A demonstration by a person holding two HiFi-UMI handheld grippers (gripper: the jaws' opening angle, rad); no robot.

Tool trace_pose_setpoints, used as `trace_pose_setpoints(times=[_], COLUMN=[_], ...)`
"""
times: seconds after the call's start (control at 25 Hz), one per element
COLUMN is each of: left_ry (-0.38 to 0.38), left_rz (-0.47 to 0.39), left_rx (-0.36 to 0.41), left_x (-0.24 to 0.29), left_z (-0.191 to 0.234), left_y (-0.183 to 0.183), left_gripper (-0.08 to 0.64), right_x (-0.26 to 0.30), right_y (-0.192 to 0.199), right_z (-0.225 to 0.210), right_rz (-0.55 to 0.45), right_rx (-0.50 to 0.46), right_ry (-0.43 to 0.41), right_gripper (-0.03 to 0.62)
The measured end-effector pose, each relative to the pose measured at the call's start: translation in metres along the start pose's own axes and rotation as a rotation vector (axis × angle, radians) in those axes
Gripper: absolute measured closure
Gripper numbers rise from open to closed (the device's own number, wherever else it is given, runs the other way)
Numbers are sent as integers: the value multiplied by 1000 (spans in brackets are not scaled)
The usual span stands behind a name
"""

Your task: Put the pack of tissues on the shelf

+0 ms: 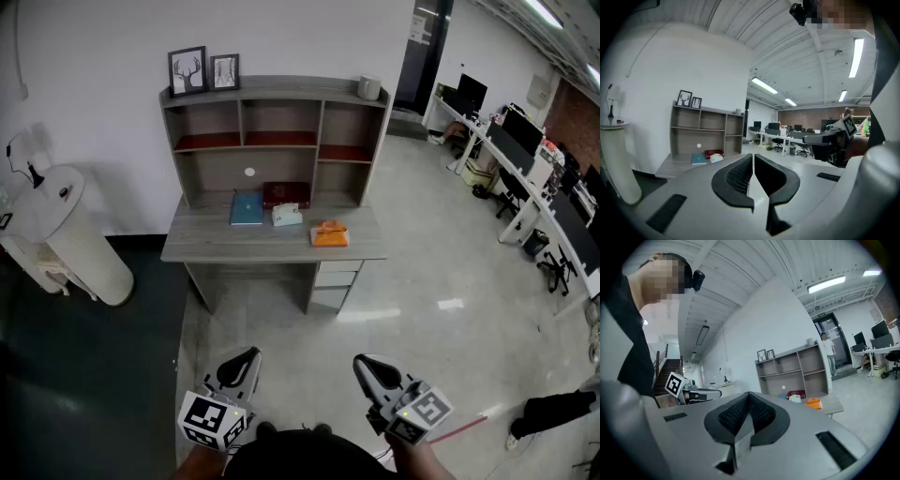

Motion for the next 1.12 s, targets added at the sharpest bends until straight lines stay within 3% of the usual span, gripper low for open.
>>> trace_pose_setpoints(times=[0.44, 0.64, 0.92, 1.12], left_ry=[-1, -7, -13, -9], left_rz=[-6, -11, -18, -17], left_rx=[0, -7, -21, -36], left_x=[-17, -35, -66, -73], left_z=[9, 22, 47, 62], left_y=[5, 7, 17, 24], left_gripper=[535, 535, 535, 535], right_x=[8, 19, 39, 51], right_y=[7, -2, -3, 3], right_z=[12, 38, 68, 84], right_rz=[-1, -35, -48, 5], right_rx=[2, 13, 30, 79], right_ry=[15, -38, -35, -30], right_gripper=[575, 574, 572, 572])
Point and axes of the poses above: the fingertips, and each gripper's own axes: x forward along the fingers, z to its left, y out of its underside, the point moved 1 cm from there along -x, backward along the fingers, and after that the axes turned 10 degrees about y, right-handed, at the moved point
